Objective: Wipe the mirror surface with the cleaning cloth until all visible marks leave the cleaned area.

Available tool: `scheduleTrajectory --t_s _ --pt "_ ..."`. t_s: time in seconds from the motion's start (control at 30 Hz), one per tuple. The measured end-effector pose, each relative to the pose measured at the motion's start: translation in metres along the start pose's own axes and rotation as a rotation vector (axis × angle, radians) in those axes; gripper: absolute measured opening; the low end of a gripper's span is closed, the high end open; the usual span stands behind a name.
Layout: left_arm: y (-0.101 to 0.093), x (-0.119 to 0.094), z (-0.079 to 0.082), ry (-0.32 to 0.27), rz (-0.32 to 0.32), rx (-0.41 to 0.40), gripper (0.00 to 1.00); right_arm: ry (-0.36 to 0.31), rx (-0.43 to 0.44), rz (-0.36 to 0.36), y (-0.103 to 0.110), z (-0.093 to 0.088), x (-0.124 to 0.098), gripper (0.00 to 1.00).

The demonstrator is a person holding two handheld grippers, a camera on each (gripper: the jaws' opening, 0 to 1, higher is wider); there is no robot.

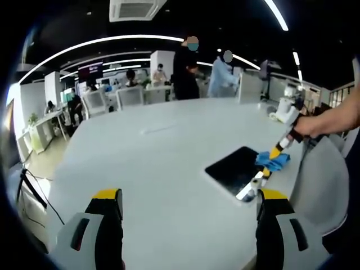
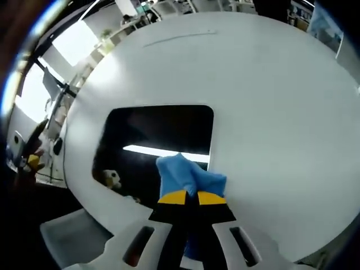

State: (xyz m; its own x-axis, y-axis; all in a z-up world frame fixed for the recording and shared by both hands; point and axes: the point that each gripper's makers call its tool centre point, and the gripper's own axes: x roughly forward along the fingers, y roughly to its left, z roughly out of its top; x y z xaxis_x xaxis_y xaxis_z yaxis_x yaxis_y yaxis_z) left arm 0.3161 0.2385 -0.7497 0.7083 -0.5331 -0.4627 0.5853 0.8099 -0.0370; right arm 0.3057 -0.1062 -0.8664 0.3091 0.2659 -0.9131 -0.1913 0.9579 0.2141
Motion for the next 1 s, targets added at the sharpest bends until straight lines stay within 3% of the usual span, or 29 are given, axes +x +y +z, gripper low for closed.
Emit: scheduleTrajectory --t_s 0.37,1.0 --pt "0.002 -0.003 0.0 -0.006 0.008 -0.002 1.0 -0.006 0.01 0.004 0.003 -0.001 0.0 0.0" --pt "0.002 -0.007 -0.003 -0.006 0.017 0.007 1.0 -0.016 -0.021 0.05 0.054 0.003 0.014 0.0"
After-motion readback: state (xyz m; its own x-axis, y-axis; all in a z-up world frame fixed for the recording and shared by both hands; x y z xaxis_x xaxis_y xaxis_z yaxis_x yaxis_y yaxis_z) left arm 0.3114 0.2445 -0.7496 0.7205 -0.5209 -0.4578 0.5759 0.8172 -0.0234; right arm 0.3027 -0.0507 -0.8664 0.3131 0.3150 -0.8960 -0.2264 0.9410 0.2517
